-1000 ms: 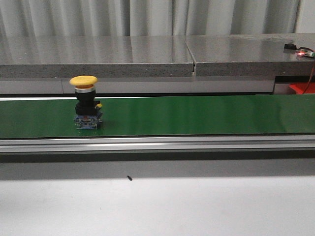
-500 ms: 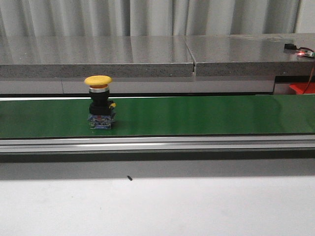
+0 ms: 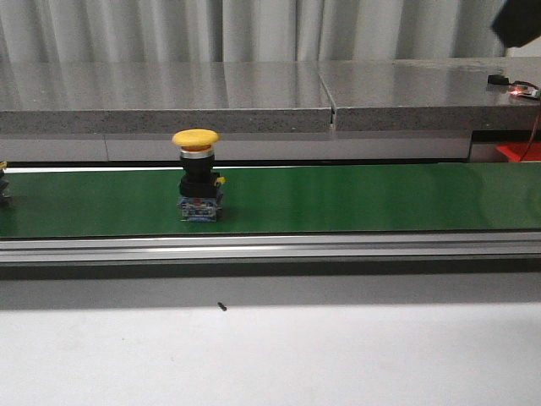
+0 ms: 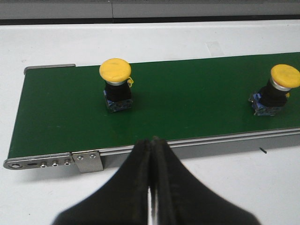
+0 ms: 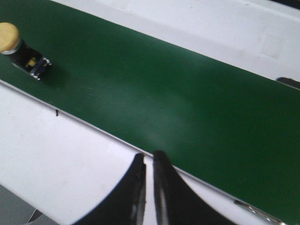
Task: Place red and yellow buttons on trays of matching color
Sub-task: 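Lower the right gripper onto the nearer yellow button on the belt and grasp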
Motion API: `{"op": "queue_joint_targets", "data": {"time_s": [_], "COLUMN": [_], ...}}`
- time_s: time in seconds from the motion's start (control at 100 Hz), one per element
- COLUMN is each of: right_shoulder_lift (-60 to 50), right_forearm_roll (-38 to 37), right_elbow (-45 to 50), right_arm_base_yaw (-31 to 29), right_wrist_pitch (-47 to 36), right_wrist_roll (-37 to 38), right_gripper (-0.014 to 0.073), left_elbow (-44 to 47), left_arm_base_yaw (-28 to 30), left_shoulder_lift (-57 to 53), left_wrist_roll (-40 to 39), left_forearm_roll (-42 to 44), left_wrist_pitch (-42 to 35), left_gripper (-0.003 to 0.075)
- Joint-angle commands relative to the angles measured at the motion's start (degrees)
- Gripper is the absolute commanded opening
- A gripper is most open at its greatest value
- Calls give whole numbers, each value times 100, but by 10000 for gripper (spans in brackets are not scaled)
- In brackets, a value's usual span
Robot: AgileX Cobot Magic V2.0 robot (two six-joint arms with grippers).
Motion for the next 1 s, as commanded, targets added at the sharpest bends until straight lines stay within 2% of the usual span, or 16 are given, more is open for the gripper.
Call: {"op": "queue_joint_targets", "data": {"time_s": [0.0, 0.08, 0.16, 0.31, 0.56, 0.86, 0.93, 0.99], "right_shoulder_lift": [314, 668, 991, 1623, 2430, 3086, 3153, 3175], "right_forearm_roll": [104, 104, 104, 104, 112, 144, 149, 149], "right_elbow": [-521, -821, -1112, -1588, -2126, -2313, -2313, -2313], "right_arm_base_yaw": [262, 560, 799, 1212, 1615, 1635, 1635, 1635], "right_wrist_pitch": [-40, 84, 220, 510, 543, -256, -469, -663], "right_wrist_roll": [-77, -77, -77, -172, -688, -1199, -1200, -1200], "right_gripper": [297, 477, 554, 549, 549, 547, 521, 465], "left_elbow": [-154, -154, -154, -154, -154, -154, -154, -154], "left_arm_base_yaw": [-41, -41, -41, -41, -41, -41, -41, -41], "left_shoulder_lift": [9, 9, 9, 9, 9, 9, 9, 9], "left_wrist_roll": [-5, -5, -5, -5, -5, -5, -5, -5], "left_forearm_roll": [-74, -74, -74, -74, -74, -74, -74, -74], "left_wrist_pitch": [-337, -337, -337, -337, -337, -337, -337, -337], "left_gripper": [-20, -20, -20, -20, -20, -20, -20, -20]}}
